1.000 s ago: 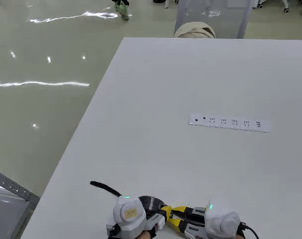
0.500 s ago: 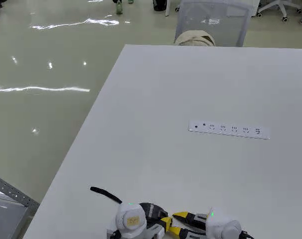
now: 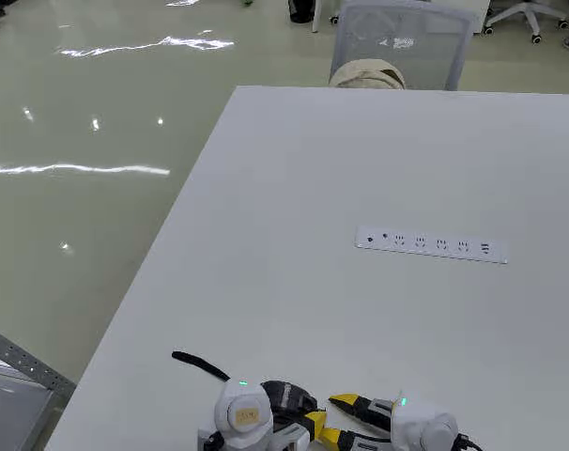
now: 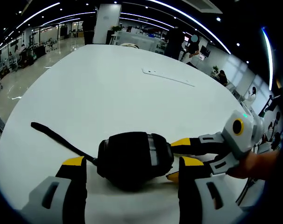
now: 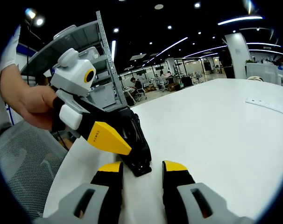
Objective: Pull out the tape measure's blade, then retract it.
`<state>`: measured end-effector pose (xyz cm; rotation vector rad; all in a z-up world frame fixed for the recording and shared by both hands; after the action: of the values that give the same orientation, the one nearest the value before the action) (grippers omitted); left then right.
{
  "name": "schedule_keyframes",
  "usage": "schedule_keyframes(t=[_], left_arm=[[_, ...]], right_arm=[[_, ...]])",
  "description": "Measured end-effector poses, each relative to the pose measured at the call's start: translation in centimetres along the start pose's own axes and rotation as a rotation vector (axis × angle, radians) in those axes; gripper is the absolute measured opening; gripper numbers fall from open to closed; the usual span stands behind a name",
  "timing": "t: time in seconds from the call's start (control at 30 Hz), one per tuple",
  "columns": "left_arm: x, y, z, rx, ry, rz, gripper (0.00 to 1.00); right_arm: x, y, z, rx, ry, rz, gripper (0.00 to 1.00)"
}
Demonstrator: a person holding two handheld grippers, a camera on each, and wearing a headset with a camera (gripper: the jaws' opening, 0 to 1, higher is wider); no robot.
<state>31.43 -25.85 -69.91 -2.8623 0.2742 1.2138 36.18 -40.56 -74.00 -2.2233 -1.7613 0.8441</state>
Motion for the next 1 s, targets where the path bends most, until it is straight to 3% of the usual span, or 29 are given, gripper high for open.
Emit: schedule_keyframes(t=[0.1, 0.13, 0.2, 0.33, 0.47, 0.63, 0.83, 0.9, 0.97, 1.0], left_arm=[[-0.2, 0.0, -0.1, 0.014, 0.009, 0.007, 0.79], [-0.4, 0.0, -0.2, 0.028, 0.028, 0.011, 0.8], [-0.6, 0.0, 0.0, 0.067, 0.027, 0.02, 0.8], [-1.1, -0.3, 0.1, 0.074, 0.047, 0.048, 0.81], [-1.7, -0.5, -0.2, 0.14, 0.105, 0.084, 0.82], [-2.1, -0.8, 0.4, 0.144, 0.1, 0.105, 0.81], [-2.3, -0.7, 0.8, 0.224, 0.105, 0.158, 0.8], [-2.4, 0.0, 0.9, 0.238, 0.094, 0.215, 0.8], [-2.6, 0.2, 0.9, 0.317, 0.098, 0.216, 0.82], [-2.7, 0.4, 1.0, 0.309, 0.092, 0.223, 0.82]], right_arm=[[-0.5, -0.2, -0.2, 0.005, 0.01, 0.004, 0.33], [-0.7, -0.3, -0.3, 0.002, 0.011, 0.005, 0.33], [-1.1, -0.4, -0.3, -0.012, 0.016, 0.009, 0.33], [-2.3, -0.5, -0.6, -0.01, 0.031, 0.03, 0.35], [-3.5, -0.4, -0.4, -0.01, 0.035, 0.049, 0.37], [-4.9, -0.6, -0.5, 0.0, 0.052, 0.072, 0.39], [-6.3, -1.0, -0.3, 0.005, 0.071, 0.097, 0.4], [-6.6, -1.5, -0.3, 0.003, 0.074, 0.111, 0.42], [-6.9, -1.8, -0.2, 0.002, 0.08, 0.116, 0.42], [-7.1, -1.8, -0.1, 0.005, 0.085, 0.118, 0.43]])
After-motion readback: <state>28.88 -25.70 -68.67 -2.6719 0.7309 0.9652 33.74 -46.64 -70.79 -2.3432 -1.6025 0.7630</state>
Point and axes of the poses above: the centre of the closed fingertips' face, and the gripper's own axes: x roughly forward along the fingers, y roughly to its right, z roughly out of its underside, the point moved 8 cm from there along -x, roughly backward along the fingers, and after that the axes turned 13 degrees about x, right-handed, at the moved point
